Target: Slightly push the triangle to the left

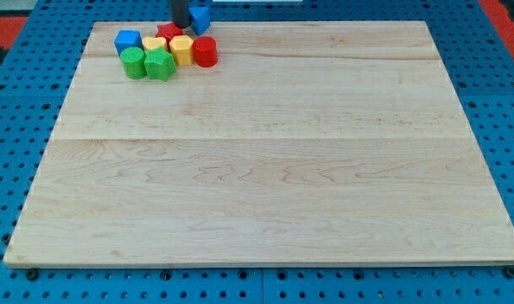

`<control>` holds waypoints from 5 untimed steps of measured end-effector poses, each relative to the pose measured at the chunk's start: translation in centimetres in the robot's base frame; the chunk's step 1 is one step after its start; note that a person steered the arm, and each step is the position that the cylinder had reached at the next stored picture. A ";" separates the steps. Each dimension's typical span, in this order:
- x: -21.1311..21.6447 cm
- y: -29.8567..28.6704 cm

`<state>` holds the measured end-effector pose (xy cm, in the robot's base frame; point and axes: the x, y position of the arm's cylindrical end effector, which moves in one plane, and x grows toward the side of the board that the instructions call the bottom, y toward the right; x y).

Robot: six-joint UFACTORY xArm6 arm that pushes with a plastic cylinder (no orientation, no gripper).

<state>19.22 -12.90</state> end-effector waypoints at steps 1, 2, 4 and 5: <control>0.9 2.5; 7.8 9.1; 0.0 12.9; 0.1 11.4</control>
<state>19.36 -1.48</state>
